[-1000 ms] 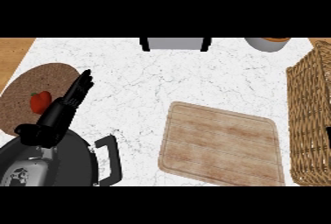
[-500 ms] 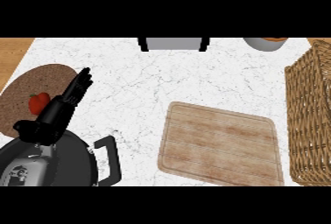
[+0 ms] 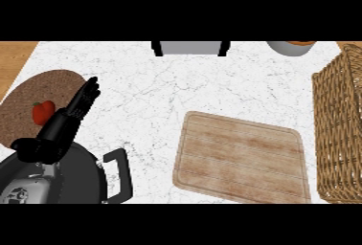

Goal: Pick the croissant from the cutting board and place it in the basket

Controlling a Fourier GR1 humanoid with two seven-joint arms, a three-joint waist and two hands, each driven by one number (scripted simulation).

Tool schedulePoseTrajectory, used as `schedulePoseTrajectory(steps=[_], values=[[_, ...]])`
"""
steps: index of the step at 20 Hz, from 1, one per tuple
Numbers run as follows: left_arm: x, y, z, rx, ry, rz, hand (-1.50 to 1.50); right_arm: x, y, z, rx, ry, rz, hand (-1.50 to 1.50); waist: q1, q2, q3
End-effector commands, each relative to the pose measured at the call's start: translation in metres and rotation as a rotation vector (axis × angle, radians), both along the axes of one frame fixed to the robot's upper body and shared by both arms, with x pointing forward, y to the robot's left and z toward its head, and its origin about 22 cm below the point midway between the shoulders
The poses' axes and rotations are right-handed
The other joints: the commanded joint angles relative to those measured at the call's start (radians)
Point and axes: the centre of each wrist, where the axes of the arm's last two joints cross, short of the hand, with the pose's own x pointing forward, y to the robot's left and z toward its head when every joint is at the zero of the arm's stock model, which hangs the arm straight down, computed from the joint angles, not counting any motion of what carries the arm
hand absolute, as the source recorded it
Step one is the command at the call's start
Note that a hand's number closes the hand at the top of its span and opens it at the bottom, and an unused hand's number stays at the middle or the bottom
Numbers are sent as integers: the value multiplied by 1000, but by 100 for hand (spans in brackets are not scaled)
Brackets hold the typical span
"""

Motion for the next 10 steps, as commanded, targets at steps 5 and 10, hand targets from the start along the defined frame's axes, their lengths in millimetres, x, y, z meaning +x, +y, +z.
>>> schedulePoseTrajectory(steps=[5,10], values=[[-7,0,-15,-1,13,-15,0,28,-30,-25,110,-154,-71,-150,9,1,0],[8,-9,7,4,0,-14,0,38,-28,-7,32,-128,-44,-150,1,0,0]])
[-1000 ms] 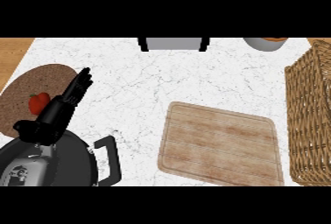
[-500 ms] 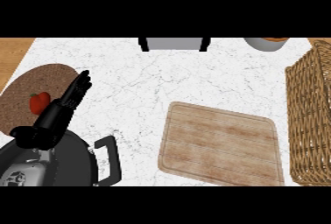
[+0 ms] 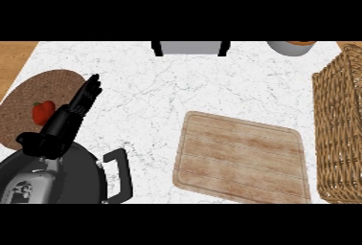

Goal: Pick the croissant from the cutting board and place it in the basket

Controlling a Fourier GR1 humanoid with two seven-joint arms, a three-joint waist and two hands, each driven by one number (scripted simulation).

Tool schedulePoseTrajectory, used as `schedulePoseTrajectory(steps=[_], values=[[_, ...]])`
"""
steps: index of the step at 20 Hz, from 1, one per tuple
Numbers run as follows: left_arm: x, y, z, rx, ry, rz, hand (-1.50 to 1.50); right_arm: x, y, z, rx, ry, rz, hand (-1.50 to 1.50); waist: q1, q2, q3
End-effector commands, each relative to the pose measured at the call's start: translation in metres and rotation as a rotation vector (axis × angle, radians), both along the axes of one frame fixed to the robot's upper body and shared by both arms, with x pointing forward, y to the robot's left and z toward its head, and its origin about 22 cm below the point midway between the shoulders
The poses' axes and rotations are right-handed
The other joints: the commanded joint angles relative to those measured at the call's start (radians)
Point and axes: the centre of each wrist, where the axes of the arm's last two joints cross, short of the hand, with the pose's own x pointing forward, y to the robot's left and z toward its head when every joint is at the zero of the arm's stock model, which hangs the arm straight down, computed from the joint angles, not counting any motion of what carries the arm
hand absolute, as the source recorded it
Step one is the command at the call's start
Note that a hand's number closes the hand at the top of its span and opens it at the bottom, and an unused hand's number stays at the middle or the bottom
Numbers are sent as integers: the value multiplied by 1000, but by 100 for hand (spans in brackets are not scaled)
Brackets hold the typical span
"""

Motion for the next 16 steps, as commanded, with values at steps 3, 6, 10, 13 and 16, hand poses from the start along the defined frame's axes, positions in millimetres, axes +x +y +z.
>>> schedulePoseTrajectory(steps=[3,6,10,13,16], values=[[-2,-4,7,4,12,-17,0,4,-35,18,-27,-34,36,-150,4,0,0],[-4,15,14,-7,1,14,0,6,-17,12,24,-85,76,-150,0,-1,0],[-19,-12,3,-1,0,9,0,2,-18,28,135,-142,75,-150,0,-3,-1],[-1,1,3,-13,-1,6,0,-9,-48,55,283,-203,29,-150,-3,-1,-1],[-4,1,-10,24,-2,3,0,-29,-69,45,346,-163,56,-150,-9,-1,0]])
